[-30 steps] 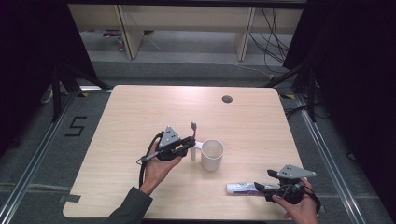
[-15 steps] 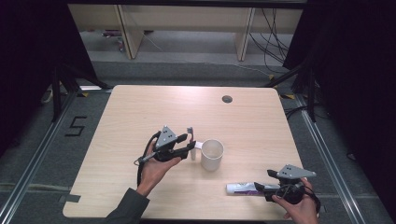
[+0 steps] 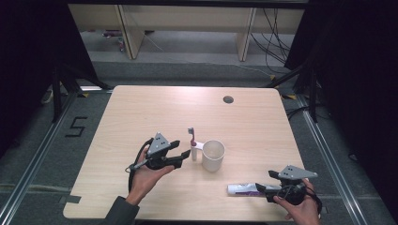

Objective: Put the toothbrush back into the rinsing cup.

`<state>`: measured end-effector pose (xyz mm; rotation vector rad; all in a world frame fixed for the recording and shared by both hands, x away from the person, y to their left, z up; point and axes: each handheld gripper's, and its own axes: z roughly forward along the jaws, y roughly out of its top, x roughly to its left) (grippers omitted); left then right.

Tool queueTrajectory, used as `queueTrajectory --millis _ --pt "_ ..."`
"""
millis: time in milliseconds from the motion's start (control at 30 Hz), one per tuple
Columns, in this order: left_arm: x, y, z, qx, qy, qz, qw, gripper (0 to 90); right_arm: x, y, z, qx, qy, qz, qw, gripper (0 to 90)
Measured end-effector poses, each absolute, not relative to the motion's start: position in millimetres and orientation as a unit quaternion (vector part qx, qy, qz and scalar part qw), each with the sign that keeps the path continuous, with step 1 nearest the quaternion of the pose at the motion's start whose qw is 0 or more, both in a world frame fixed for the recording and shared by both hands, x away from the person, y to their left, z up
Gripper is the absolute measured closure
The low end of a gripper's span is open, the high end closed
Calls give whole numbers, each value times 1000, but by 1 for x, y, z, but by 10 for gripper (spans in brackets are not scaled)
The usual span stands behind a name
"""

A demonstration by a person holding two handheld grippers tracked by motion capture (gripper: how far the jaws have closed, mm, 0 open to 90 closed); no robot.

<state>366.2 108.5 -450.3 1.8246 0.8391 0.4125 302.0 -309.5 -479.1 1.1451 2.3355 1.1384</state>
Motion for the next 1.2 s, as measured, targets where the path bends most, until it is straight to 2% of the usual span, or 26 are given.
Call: queueTrajectory --millis 400,667,733,967,1200 --pt "339 131 -465 773 364 163 494 363 303 -311 -479 389 815 398 164 267" --pt "327 141 -475 779 374 157 478 323 301 -309 -479 403 813 398 138 267" --pt "324 143 -478 780 380 160 470 318 303 -311 -479 393 816 396 153 267" --pt "315 146 -487 790 377 157 457 303 303 -311 -480 385 818 397 160 267" --pt "304 146 -491 798 372 157 448 287 303 -310 -480 385 819 397 154 267"
